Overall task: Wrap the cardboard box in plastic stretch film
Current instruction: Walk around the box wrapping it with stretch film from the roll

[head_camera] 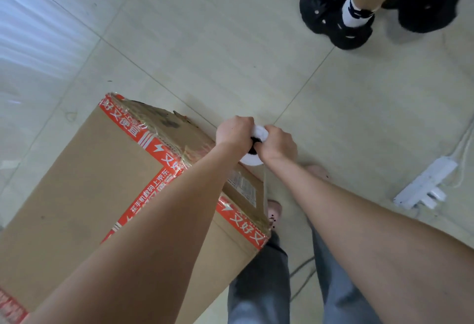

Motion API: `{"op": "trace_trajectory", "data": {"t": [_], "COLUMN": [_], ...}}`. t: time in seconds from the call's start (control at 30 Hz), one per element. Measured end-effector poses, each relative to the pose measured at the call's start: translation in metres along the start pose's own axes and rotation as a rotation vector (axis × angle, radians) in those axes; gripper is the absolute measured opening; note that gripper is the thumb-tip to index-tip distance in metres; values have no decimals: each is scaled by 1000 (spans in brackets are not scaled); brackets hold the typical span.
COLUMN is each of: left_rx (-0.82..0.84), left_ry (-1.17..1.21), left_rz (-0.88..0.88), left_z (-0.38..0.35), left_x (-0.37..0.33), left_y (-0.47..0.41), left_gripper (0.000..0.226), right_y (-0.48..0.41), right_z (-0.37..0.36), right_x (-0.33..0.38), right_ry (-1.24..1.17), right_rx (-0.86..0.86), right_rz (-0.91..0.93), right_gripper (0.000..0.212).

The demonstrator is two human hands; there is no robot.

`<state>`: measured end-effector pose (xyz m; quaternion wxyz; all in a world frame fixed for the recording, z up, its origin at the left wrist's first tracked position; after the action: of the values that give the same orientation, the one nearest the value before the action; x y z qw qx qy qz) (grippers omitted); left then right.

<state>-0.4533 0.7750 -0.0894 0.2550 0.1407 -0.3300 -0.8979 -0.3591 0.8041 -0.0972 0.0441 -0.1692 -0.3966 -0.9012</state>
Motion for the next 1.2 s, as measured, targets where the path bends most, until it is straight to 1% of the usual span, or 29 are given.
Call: {"op": "trace_trajectory", "data": {"t": [0.07, 0.13, 0.23, 0.3, 0.37, 0.43, 0.5, 0.53, 0.63, 0.7, 0.8, 0.9, 0.97, 1.03, 1.1, 1.17, 1.2], "left_rx": [-45, -81, -96, -107, -125, -149, -141, -125, -98, -131, -155, -129, -138, -173, -216, -245, -249], "left_ry": [94, 196, 306, 376, 451, 524, 567, 575, 536, 457, 305, 176, 115, 165, 307, 446, 491], "left_rz": [88, 189, 346, 435, 523, 596, 645, 656, 646, 550, 364, 318, 304, 342, 432, 516, 544], "left_z": [0, 1, 3, 6, 9, 9, 9, 9, 9, 13, 19, 26, 28, 28, 28, 33, 37], "left_x": [11, 21, 35, 43, 52, 59, 62, 62, 62, 62, 60, 59, 62, 68, 76, 83, 86], "left_y": [-1, 0, 2, 3, 5, 5, 5, 4, 2, -2, -9, -16, -19, -21, -23, -27, -30], "left_gripper": [21, 18, 20, 24, 31, 34, 35, 36, 39, 39, 48, 39, 30, 23, 21, 21, 20], "right_y": [-5, -10, -16, -18, -20, -23, -24, -26, -30, -34, -38, -41, -43, -45, -49, -55, -59], "right_z": [5, 9, 10, 9, 7, 4, -2, -5, -11, -14, -14, -14, -11, -4, 2, 5, 5], "right_x": [12, 25, 44, 49, 49, 46, 48, 51, 61, 67, 73, 75, 81, 94, 112, 129, 136], "right_ry": [124, 216, 242, 162, 43, -31, -71, -86, -69, -21, -2, 15, 103, 204, 323, 407, 412], "right_rx": [-11, -12, 7, 24, 76, 176, 270, 292, 306, 307, 304, 285, 239, 193, 157, 122, 105], "right_rz": [115, 222, 307, 306, 259, 170, 114, 113, 145, 168, 173, 164, 239, 353, 457, 525, 538], "right_gripper": [19, 25, 36, 43, 51, 63, 70, 67, 49, 41, 37, 32, 26, 26, 34, 39, 40]}}
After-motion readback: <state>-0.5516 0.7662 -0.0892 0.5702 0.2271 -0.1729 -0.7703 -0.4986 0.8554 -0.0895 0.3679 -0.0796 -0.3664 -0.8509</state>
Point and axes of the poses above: each hand's wrist, its own y-axis away from the middle knuckle, its own z-axis out of the back of the hand, x = y × z, the point moved 1 cm from there along -y, towards the middle knuckle, and after that the axes turned 2 degrees about -x, right-handed, at the moved point
